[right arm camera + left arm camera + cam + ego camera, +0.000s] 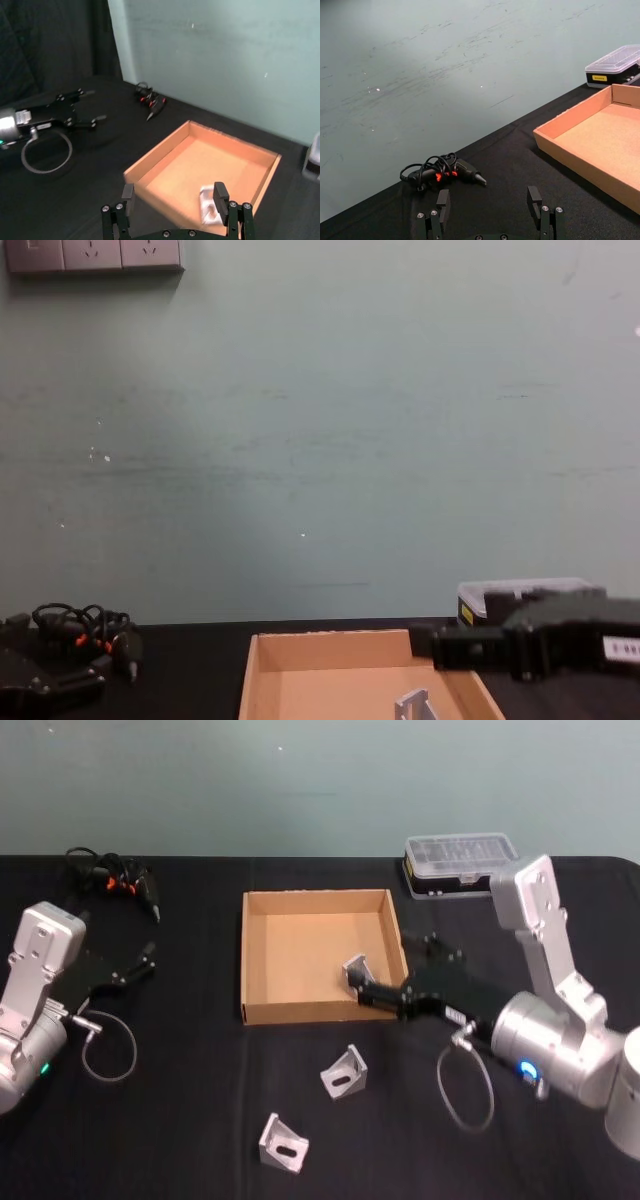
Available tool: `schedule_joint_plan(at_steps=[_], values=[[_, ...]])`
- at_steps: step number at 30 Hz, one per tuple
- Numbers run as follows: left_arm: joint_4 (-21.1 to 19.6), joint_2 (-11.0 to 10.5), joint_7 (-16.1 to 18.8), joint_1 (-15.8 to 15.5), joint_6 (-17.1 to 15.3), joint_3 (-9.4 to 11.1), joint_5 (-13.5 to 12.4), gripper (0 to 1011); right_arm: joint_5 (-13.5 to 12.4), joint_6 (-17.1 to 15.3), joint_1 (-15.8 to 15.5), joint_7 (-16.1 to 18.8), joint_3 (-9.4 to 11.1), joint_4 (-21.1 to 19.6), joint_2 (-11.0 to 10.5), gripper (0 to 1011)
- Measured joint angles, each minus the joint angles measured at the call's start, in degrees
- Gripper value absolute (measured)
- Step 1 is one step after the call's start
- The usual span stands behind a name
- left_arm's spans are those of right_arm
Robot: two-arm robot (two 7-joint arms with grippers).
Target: Use one hand to pick up the angle iron from the table and place it into the box.
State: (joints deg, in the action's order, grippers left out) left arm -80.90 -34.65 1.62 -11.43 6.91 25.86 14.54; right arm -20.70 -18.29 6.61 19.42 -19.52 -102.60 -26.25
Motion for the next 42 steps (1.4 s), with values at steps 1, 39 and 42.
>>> schedule_joint_plan(at_steps=[1,39,42], values=[[0.0,0.0,0.0,0.0,0.0,0.0,0.0,1011,-0.7,-1.2,-1.1,-0.4,0.2,-1.0,-0.1,1002],[0.0,0.0,0.0,0.0,0.0,0.0,0.0,1011,-9.1,-22.2,4.4,-3.7,-6.5,4.3,0.6,1003],[0.0,0.0,0.0,0.0,0.0,0.0,0.0,1011,-9.1,-22.1,4.9,-3.7,-6.9,5.1,0.7,1002]])
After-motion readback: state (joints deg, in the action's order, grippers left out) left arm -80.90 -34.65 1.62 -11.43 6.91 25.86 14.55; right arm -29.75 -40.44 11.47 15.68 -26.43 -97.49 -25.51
